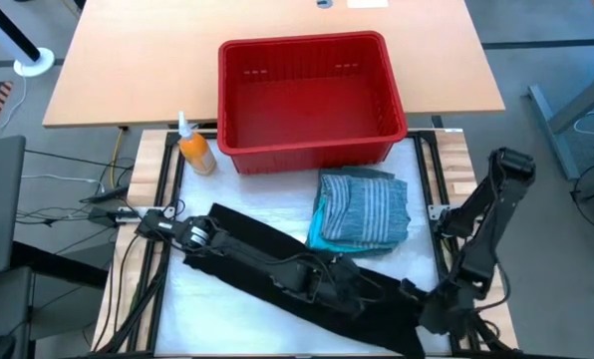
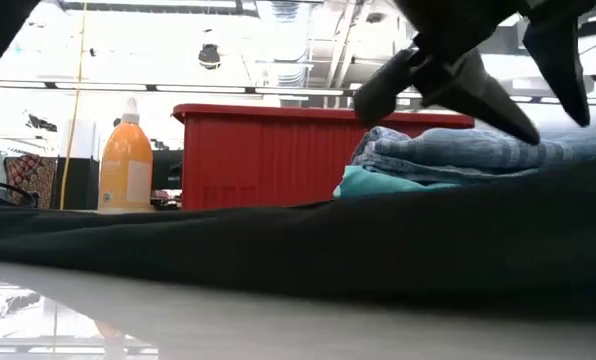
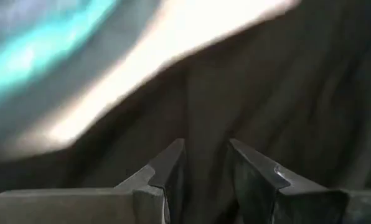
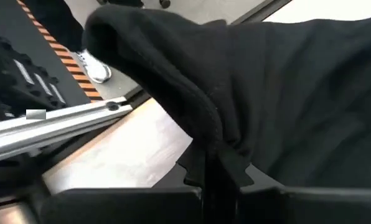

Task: Fold Laundry from Bin
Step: Fold the black shirt

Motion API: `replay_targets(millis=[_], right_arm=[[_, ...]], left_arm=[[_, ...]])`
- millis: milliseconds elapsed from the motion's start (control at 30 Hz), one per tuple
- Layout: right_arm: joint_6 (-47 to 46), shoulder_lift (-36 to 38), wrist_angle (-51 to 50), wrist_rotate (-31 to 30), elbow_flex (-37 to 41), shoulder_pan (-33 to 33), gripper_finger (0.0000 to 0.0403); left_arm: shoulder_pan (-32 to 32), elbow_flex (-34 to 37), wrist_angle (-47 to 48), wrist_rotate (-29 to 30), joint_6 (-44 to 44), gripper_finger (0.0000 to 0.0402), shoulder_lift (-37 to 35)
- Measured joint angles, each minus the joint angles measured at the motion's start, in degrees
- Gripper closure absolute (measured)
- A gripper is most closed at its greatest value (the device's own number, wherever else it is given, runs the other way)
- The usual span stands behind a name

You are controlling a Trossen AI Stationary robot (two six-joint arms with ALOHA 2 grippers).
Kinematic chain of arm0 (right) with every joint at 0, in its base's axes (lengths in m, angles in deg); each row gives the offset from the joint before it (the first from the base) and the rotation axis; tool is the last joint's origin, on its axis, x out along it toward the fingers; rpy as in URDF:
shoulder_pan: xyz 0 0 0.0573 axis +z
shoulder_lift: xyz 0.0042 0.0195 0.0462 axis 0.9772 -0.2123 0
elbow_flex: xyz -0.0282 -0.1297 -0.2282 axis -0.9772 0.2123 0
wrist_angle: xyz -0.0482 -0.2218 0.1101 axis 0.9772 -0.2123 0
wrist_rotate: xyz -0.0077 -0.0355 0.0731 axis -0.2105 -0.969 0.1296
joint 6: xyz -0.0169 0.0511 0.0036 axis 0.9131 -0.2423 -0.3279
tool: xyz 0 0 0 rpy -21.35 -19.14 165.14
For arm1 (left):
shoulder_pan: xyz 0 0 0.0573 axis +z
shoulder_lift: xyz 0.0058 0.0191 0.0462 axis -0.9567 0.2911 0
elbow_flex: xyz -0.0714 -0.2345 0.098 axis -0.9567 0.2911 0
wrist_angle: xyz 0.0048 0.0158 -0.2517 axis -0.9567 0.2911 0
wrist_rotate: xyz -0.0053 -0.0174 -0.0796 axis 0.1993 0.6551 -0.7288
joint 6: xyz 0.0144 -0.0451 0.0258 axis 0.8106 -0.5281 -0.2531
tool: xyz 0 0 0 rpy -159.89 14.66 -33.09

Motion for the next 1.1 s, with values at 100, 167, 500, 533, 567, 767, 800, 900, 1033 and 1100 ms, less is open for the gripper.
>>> replay_targets(millis=[100, 167, 500, 533, 567, 767, 800, 900, 1033, 1100], right_arm=[[-0.9, 1.5, -6.0, 0.4, -3.7, 0.1, 0.0372], [-0.9, 1.7, -9.7, 2.0, -6.1, 0.1, 0.0372], [8.6, -0.5, -18.8, 3.0, -21.9, -1.3, 0.0372], [9.2, -0.8, -19.9, 3.0, -23.9, -1.6, 0.0372], [9.6, -1.1, -21.6, 2.9, -25.7, -1.9, 0.0372], [13.2, -3.7, -29.4, 4.0, -37.9, -5.6, 0.0372], [14.1, -4.3, -30.8, 4.1, -39.5, -6.1, 0.0372], [16.8, -5.9, -33.3, 4.6, -44.0, -8.0, 0.0372], [20.8, -7.7, -37.4, 5.1, -49.6, -10.7, 0.0372], [21.8, -8.7, -38.7, 6.6, -51.7, -12.4, 0.0372]], left_arm=[[-2.4, 0.0, 10.0, 2.9, -5.5, 0.0292, 0.1], [-3.7, 0.1, 14.1, 5.7, -9.8, 0.0292, -0.1], [-5.1, 0.0, 3.5, 0.8, -19.6, 0.0292, 5.5], [-5.1, 0.0, 1.1, 0.7, -19.7, 0.0292, 5.8], [-5.0, -0.1, -1.8, 0.5, -19.7, 0.0292, 6.7], [-4.1, -0.1, -14.2, -2.8, -16.5, 0.0292, 8.7], [-4.0, 0.0, -15.0, -3.4, -15.8, 0.0292, 8.8], [-3.2, -0.1, -21.5, -6.7, -13.5, 0.0292, 9.4], [-2.3, -0.3, -27.5, -12.5, -9.1, 0.0292, 9.6], [-2.1, -0.3, -27.2, -13.9, -6.6, 0.0292, 9.0]])
